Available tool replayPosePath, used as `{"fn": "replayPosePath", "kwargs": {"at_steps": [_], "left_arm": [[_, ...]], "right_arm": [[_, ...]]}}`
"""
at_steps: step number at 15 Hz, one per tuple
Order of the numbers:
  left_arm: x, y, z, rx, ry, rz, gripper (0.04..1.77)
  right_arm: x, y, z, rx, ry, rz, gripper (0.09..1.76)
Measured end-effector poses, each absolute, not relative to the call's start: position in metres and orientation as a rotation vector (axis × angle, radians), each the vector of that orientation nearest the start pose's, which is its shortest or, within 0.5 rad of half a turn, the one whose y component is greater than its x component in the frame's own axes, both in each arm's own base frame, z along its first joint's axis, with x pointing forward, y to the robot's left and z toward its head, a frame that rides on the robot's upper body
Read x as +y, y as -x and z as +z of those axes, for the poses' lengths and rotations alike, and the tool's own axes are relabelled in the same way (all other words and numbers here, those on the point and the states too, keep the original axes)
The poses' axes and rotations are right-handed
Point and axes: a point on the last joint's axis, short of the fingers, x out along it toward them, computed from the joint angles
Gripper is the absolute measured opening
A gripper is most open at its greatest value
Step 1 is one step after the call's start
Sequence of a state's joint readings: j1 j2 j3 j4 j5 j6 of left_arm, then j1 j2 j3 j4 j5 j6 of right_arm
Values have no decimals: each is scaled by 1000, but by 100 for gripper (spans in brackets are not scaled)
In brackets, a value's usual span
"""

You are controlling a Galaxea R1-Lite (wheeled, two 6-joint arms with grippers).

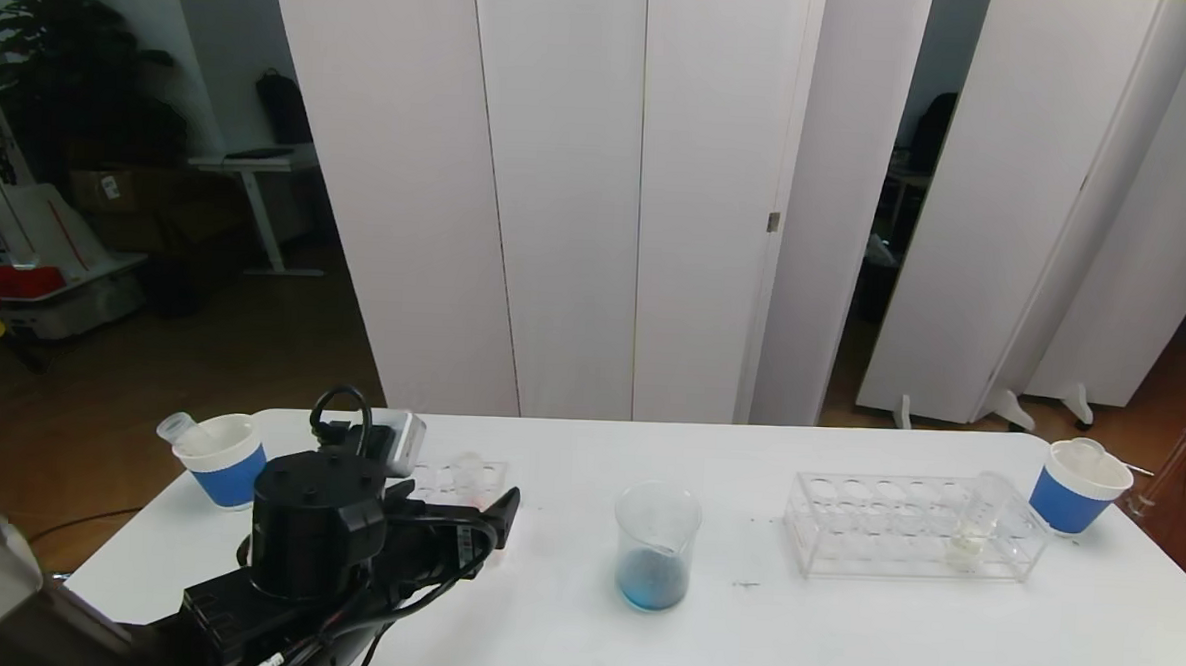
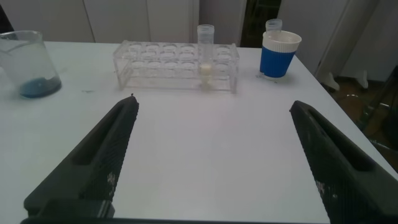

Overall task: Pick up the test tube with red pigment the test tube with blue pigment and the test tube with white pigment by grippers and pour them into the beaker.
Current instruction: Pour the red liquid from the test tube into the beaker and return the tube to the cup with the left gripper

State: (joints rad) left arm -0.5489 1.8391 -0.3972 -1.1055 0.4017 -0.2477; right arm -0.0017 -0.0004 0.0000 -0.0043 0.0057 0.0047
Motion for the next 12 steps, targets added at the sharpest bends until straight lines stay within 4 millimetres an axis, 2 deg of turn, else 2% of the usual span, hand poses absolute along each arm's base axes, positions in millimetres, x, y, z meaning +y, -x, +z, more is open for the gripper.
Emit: {"fn": "replayPosePath", "kwargs": {"at_steps": [2,6,12], "left_arm": [[-139,-245,90,271,113,-93,175],[-141,-252,72,307,105,-62,175],[-143,-262,62,319,112,-33,175]], "right_arm": [[0,23,76,-5,-5,4,175],[0,23,76,-5,-5,4,175],[0,23,76,-5,-5,4,175]]}}
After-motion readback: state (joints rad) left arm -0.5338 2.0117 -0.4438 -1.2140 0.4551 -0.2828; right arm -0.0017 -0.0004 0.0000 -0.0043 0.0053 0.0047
